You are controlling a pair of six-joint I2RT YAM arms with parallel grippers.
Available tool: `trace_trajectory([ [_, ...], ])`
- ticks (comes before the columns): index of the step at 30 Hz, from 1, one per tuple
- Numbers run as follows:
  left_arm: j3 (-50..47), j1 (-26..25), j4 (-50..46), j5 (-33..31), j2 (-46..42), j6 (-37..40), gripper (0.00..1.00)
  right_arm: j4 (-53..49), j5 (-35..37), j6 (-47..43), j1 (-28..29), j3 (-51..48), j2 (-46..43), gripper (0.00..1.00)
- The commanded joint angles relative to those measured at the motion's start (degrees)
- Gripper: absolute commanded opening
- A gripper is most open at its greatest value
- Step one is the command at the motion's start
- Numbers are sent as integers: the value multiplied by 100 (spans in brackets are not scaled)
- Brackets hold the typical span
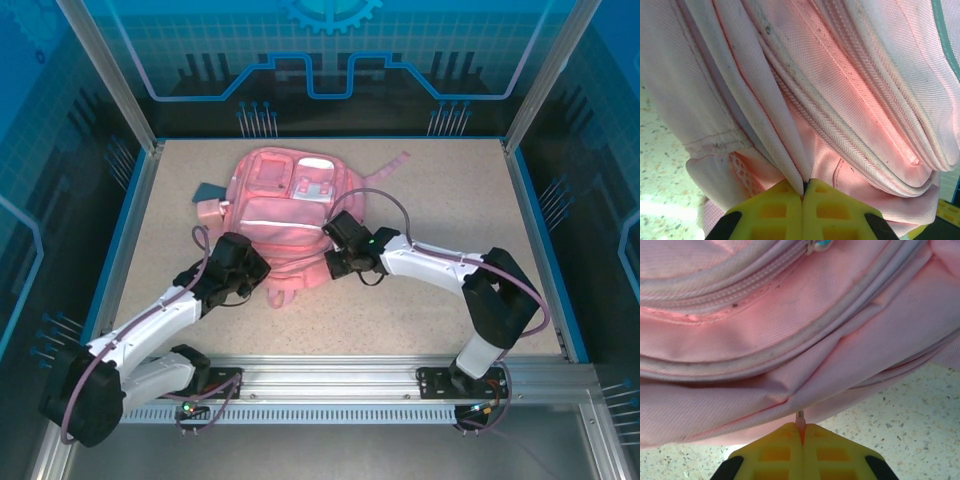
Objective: Pack the student bag
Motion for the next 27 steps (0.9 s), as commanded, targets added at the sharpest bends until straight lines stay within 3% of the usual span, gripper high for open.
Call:
trace_trajectory([
  [1,355,39,-804,-162,-305,401,0,-81,34,-245,-271,241,156,0],
  [13,444,310,-1773,-137,-853,861,0,-215,-32,-121,-1055,532,497,0],
  [27,423,430,-1601,306,-734,988,0,-356,-334,-30,-1610,1042,974,0],
])
